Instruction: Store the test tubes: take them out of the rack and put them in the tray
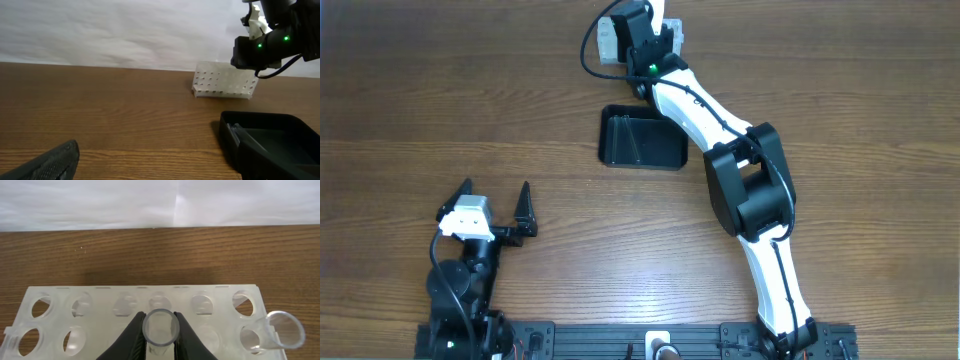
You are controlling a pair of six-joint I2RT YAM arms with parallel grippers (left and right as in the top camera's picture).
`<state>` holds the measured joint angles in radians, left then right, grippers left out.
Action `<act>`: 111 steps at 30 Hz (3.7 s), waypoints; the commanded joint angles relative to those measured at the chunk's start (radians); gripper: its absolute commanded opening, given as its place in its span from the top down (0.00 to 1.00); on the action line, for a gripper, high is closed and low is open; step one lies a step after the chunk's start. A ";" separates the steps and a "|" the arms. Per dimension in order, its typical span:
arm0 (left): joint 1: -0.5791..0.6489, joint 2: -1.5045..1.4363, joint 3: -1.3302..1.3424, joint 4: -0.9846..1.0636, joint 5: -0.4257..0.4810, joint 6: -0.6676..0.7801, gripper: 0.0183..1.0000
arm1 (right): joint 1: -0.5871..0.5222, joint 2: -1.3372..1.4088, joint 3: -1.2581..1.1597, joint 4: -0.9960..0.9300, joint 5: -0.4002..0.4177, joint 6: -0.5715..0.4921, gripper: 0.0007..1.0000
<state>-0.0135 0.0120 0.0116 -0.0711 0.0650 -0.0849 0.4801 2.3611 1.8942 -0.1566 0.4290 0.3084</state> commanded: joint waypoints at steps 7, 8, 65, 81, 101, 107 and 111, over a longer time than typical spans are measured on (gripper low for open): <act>0.005 -0.006 -0.006 -0.001 0.013 0.018 0.00 | 0.005 0.011 0.022 0.012 0.051 -0.027 0.85; 0.005 -0.006 -0.006 -0.001 0.013 0.018 0.00 | 0.006 0.006 0.022 0.013 0.052 -0.037 0.86; 0.005 -0.006 -0.006 -0.001 0.013 0.018 0.00 | -0.021 -0.488 -0.549 -0.401 -0.461 0.183 0.82; 0.005 -0.006 -0.006 -0.001 0.013 0.018 0.00 | -0.024 -0.402 -0.549 -0.306 -0.504 0.223 0.67; 0.005 -0.006 -0.006 -0.001 0.013 0.018 0.00 | -0.088 -0.659 -0.428 -0.208 -0.383 -0.011 0.01; 0.005 -0.006 -0.006 -0.001 0.013 0.018 0.00 | -0.091 -0.583 -0.428 -0.029 -0.183 -0.076 0.01; 0.005 -0.006 -0.006 -0.001 0.013 0.018 0.00 | -0.094 -0.476 -0.427 0.099 -0.164 -0.113 0.01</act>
<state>-0.0135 0.0120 0.0116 -0.0711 0.0662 -0.0818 0.3931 1.8015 1.4693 -0.0830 0.1928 0.2497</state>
